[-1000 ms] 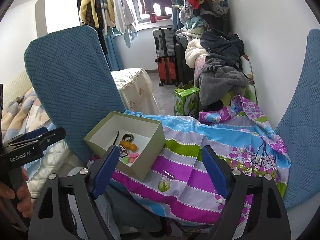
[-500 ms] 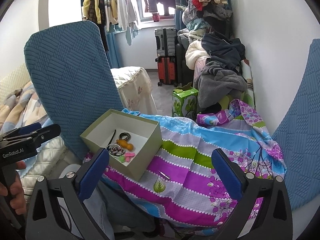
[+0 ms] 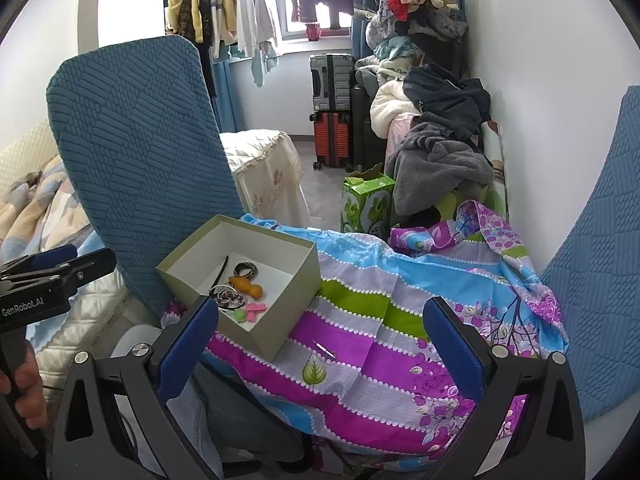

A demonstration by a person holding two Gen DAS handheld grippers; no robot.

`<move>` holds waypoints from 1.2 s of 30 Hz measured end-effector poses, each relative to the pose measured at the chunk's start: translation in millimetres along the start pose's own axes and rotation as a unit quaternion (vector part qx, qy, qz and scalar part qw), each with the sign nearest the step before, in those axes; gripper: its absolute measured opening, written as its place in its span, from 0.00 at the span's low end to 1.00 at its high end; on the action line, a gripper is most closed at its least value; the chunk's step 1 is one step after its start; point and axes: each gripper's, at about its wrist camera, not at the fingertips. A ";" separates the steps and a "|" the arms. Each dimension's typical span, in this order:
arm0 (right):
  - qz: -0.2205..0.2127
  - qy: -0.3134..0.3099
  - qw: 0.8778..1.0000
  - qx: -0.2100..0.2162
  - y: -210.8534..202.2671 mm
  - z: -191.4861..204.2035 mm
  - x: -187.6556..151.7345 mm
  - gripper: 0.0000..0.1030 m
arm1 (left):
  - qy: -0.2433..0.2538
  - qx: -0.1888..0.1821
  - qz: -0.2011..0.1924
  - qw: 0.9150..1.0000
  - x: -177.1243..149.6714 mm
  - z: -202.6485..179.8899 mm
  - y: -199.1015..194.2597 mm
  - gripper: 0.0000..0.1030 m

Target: Organize jewelry

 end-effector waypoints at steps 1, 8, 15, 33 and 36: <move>0.001 0.000 1.000 0.000 0.9 -1.0 0.0 1.00 | -0.001 0.001 0.000 1.000 -0.1 0.1 0.1 0.90; 0.000 -0.002 1.000 0.000 0.5 -1.9 -0.2 1.00 | -0.002 -0.001 0.000 1.000 -1.7 -1.2 0.3 0.90; 0.000 -0.003 1.000 0.000 0.4 -1.8 0.1 1.00 | -0.004 0.000 0.000 1.000 -1.8 0.2 0.1 0.90; 0.002 -0.005 1.000 0.002 1.5 -4.5 1.2 1.00 | -0.008 0.002 -0.002 1.000 0.8 -1.5 -3.3 0.90; 0.002 -0.003 1.000 0.001 1.3 -4.3 1.2 1.00 | -0.009 0.003 -0.001 1.000 1.0 -1.0 -2.6 0.90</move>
Point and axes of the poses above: each gripper's, at about its wrist camera, not at the fingertips, and y roughly the way its jaws point, z to its left, x to its top, and after that the axes turned 9 degrees about -x, right-handed
